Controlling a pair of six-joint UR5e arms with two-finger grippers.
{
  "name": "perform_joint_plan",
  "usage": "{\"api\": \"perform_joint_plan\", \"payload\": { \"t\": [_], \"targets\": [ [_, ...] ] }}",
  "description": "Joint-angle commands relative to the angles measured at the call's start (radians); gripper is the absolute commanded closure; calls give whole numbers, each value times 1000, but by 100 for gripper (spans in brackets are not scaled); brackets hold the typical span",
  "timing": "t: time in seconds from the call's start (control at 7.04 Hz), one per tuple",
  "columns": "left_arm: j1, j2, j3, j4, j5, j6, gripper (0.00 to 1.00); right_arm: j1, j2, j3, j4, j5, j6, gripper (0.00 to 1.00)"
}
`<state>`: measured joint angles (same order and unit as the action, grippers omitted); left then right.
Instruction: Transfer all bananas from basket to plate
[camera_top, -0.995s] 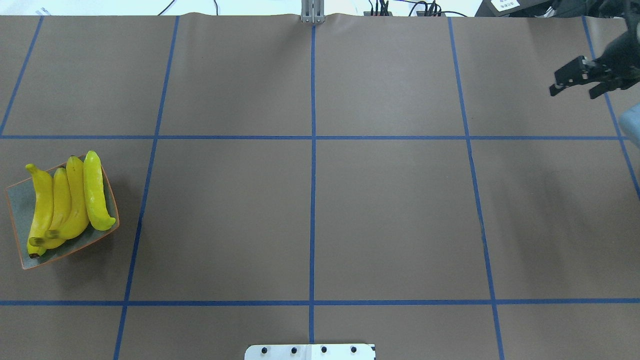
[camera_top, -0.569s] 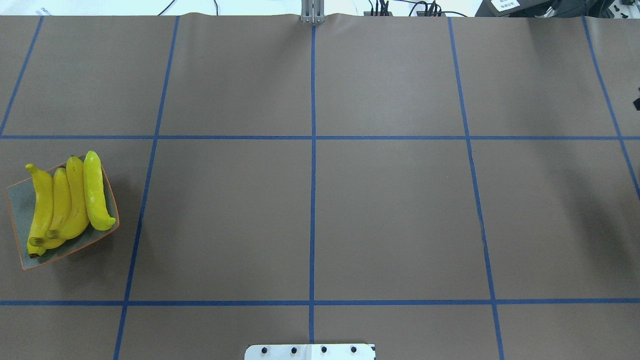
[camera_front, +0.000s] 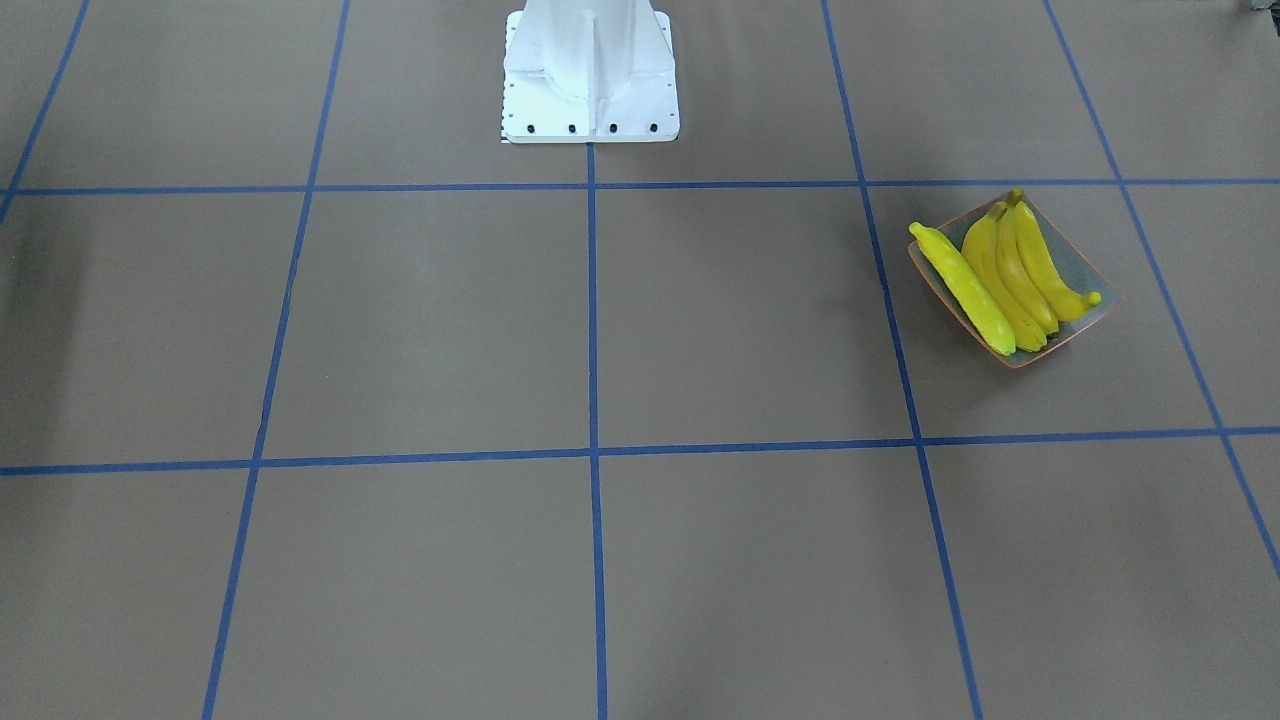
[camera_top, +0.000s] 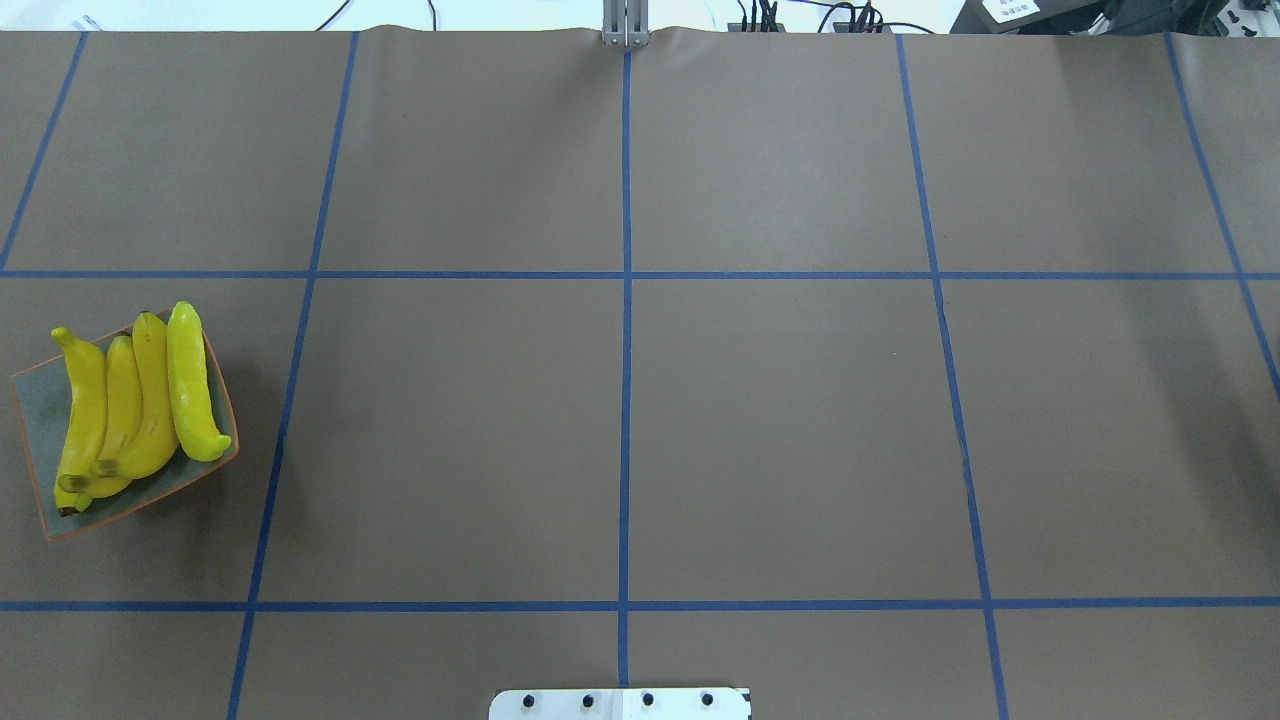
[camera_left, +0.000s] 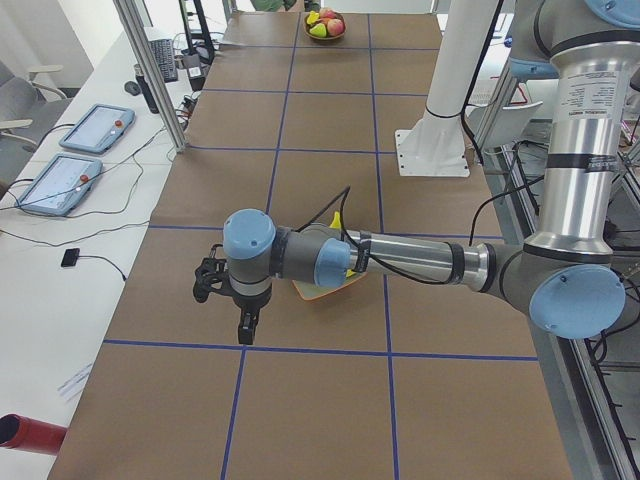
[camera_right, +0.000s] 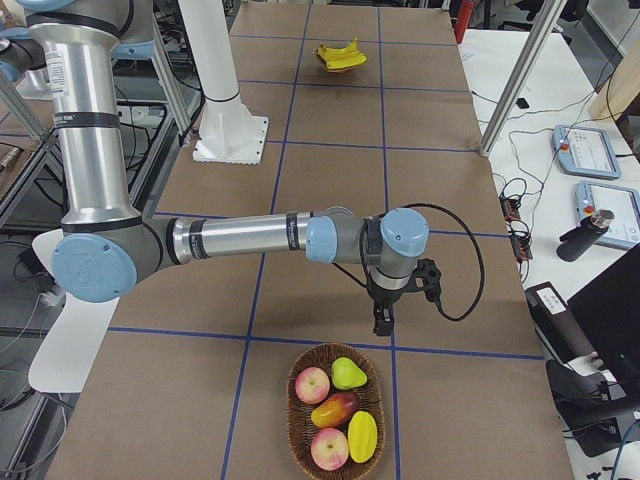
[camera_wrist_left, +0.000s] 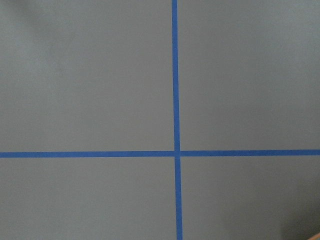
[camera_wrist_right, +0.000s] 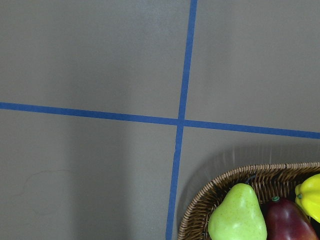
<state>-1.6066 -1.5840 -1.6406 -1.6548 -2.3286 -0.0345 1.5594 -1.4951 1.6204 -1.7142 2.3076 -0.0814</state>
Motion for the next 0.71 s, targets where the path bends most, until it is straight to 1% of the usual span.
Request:
{"api": "perform_joint_plan", "payload": {
  "t": [0.0,0.14,0.28,0.57],
  "targets": [
    [-3,44,8,-89,8,13,0,33,-30,0,-4,4,5,0],
    [-1,68,7,-97,8,11,0,68,-37,0,-5,25,6,0],
    [-1,71,8,-97,8,2,0,73,-40,0,-10,74,26,0],
    [1,73,7,-95,6,-18,0,73,-48,12,-4,78,83,0]
  ]
}}
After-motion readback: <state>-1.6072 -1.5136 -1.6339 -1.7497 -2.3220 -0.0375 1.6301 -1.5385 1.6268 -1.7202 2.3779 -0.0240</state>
